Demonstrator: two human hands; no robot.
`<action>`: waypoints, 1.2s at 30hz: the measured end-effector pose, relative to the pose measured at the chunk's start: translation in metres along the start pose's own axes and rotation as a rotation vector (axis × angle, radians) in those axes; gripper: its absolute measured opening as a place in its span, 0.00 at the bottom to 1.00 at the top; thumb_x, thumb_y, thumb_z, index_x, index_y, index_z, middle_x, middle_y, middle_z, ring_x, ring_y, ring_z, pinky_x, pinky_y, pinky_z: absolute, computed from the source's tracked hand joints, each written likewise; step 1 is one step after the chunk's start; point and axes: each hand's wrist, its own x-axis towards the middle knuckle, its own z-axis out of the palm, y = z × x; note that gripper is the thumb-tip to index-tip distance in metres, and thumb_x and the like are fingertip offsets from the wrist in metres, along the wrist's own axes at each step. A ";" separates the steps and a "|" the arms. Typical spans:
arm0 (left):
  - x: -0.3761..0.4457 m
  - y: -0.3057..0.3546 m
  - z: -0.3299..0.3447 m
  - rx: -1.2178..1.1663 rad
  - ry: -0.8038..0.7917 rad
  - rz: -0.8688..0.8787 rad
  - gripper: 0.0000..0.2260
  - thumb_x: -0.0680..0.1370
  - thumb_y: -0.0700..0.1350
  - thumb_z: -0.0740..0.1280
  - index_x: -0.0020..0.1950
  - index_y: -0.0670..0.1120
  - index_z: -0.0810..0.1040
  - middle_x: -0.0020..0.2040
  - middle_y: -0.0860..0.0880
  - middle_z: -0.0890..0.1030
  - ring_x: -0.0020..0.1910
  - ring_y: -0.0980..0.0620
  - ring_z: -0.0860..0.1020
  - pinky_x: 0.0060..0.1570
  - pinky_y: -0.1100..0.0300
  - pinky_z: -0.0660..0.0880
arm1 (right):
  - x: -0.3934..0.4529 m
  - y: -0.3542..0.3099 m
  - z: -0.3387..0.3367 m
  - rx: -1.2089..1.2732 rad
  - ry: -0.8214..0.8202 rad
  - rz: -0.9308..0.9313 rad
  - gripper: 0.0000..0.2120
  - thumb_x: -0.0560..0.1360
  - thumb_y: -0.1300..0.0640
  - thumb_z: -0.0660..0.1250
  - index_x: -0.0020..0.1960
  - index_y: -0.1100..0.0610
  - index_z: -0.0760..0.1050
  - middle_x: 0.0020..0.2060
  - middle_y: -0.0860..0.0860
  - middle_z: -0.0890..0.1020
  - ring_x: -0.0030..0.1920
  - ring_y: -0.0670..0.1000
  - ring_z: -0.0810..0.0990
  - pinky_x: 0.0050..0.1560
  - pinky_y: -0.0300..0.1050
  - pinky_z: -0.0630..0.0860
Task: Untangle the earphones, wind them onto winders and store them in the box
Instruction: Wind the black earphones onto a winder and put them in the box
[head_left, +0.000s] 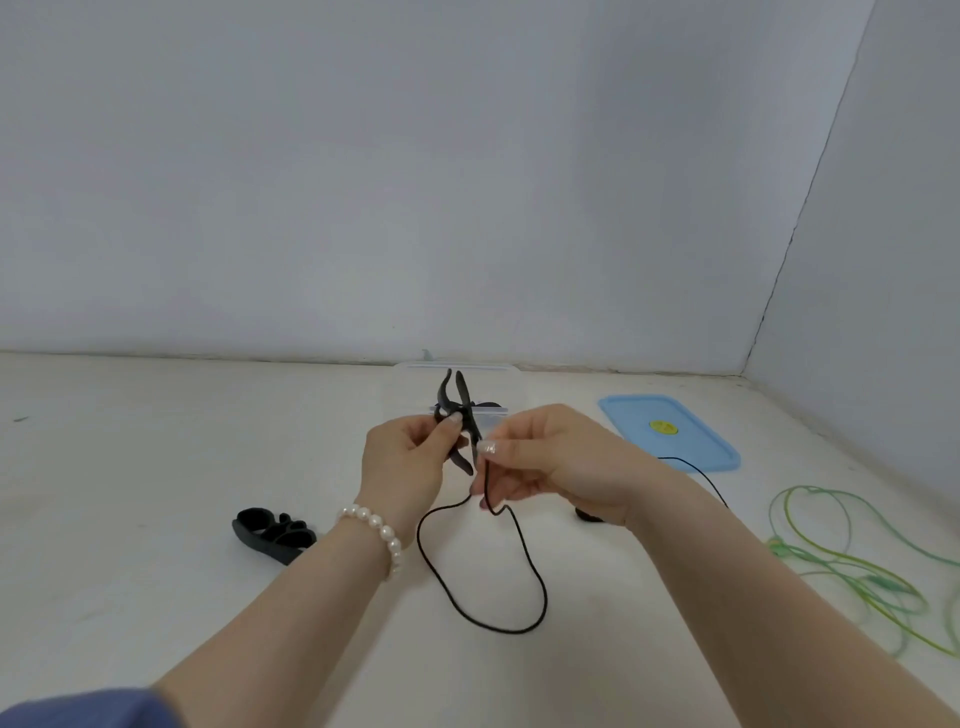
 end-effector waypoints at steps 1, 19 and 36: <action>-0.001 0.001 0.000 -0.028 0.003 -0.010 0.11 0.75 0.43 0.67 0.33 0.46 0.80 0.26 0.56 0.79 0.25 0.65 0.74 0.38 0.64 0.72 | -0.001 0.002 0.000 0.031 -0.092 0.034 0.08 0.77 0.57 0.63 0.40 0.58 0.74 0.39 0.54 0.84 0.40 0.53 0.83 0.52 0.46 0.75; -0.016 0.013 0.001 -0.286 -0.432 -0.104 0.10 0.76 0.47 0.63 0.41 0.43 0.80 0.34 0.50 0.79 0.38 0.51 0.72 0.47 0.55 0.66 | 0.003 0.027 -0.024 0.004 -0.010 0.337 0.12 0.69 0.53 0.72 0.31 0.60 0.80 0.20 0.48 0.60 0.23 0.47 0.60 0.31 0.38 0.60; -0.024 0.003 0.008 0.109 -0.446 0.045 0.07 0.76 0.42 0.65 0.41 0.52 0.80 0.41 0.47 0.82 0.41 0.54 0.79 0.48 0.56 0.75 | 0.000 0.025 -0.037 -0.301 0.326 0.318 0.11 0.67 0.51 0.75 0.35 0.59 0.82 0.25 0.50 0.64 0.26 0.49 0.59 0.28 0.40 0.56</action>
